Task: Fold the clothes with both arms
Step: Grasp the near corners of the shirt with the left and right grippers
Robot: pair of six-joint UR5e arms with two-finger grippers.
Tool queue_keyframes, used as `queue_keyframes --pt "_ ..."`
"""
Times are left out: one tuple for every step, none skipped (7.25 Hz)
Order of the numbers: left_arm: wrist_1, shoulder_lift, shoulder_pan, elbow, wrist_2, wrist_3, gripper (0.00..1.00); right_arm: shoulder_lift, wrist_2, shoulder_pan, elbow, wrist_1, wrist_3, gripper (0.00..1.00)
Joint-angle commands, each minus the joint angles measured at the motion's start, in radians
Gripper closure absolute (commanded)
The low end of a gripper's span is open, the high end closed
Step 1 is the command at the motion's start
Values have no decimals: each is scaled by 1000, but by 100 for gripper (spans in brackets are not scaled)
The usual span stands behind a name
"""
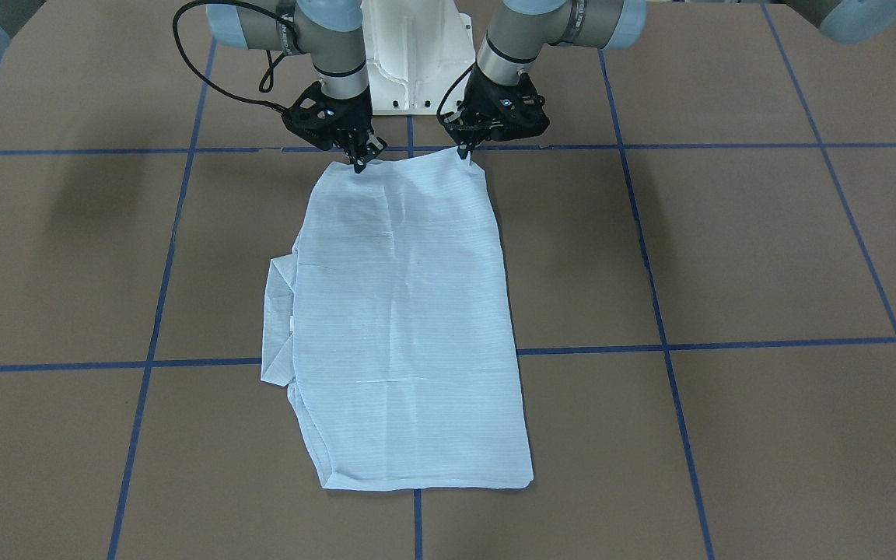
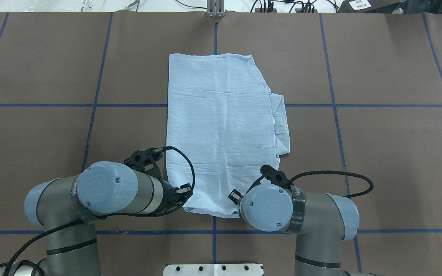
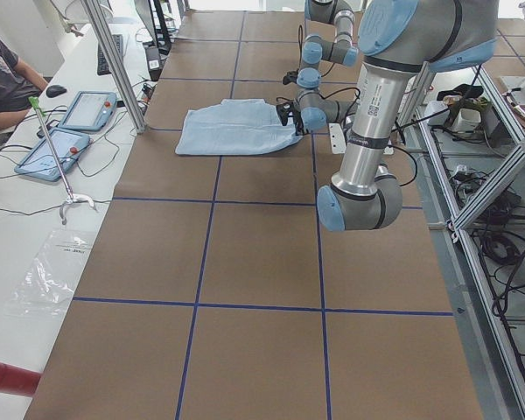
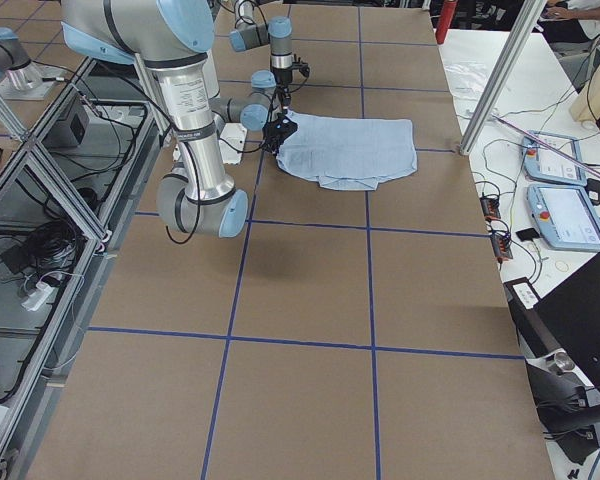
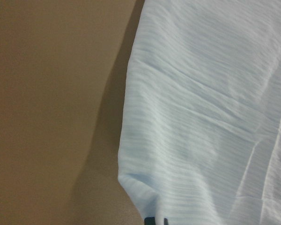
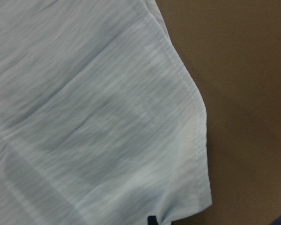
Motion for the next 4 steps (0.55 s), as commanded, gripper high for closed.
queue_keyframes --pt "26 4 -3 -42 -4 1 100 -34 9 13 88 -2 -5 100" --pt "109 0 3 -81 -11 4 100 -72 11 13 142 -2 -5 100" --pt "136 1 2 -113 -35 4 100 -77 17 15 167 -5 -5 100" --pt "165 1 3 -142 -53 2 100 -76 23 13 193 -8 -5 100"
